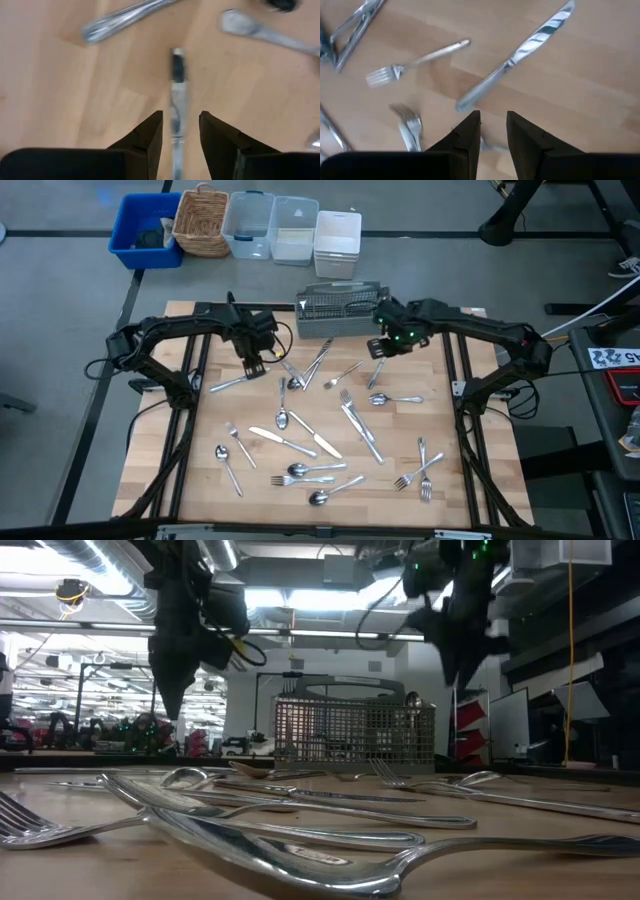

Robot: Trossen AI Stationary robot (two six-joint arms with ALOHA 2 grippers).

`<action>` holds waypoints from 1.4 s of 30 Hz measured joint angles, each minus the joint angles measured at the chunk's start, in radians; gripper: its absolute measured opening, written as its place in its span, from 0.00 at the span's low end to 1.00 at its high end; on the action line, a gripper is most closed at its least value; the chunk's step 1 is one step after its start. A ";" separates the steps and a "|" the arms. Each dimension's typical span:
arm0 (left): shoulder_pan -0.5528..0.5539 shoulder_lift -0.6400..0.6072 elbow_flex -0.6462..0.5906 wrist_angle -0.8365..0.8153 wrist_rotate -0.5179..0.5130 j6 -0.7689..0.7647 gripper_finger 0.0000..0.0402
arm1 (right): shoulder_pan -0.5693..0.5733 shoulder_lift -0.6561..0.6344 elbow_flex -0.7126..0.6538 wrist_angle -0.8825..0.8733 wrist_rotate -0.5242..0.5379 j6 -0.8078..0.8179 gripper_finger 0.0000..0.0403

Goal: Sort silverware
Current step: Put the silver knife into the dishwasher utensil holder

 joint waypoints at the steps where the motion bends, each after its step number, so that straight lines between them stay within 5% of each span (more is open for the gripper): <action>1: -0.001 0.000 0.000 0.003 0.009 0.000 0.29 | 0.000 0.000 -0.031 0.057 0.003 0.027 0.23; 6: -0.012 0.000 0.000 0.040 0.011 0.004 0.29 | 0.000 0.000 -0.166 0.243 0.054 0.228 0.23; 14: -0.011 0.000 0.000 0.068 0.011 0.055 0.29 | 0.000 0.000 -0.309 0.307 0.122 0.437 0.23; 26: -0.011 0.000 0.000 0.081 0.011 0.049 0.29 | 0.000 0.008 -0.385 0.490 0.194 0.573 0.23; 42: -0.011 0.000 0.000 0.085 0.011 0.048 0.29 | 0.001 0.154 -0.385 0.552 0.141 0.608 0.23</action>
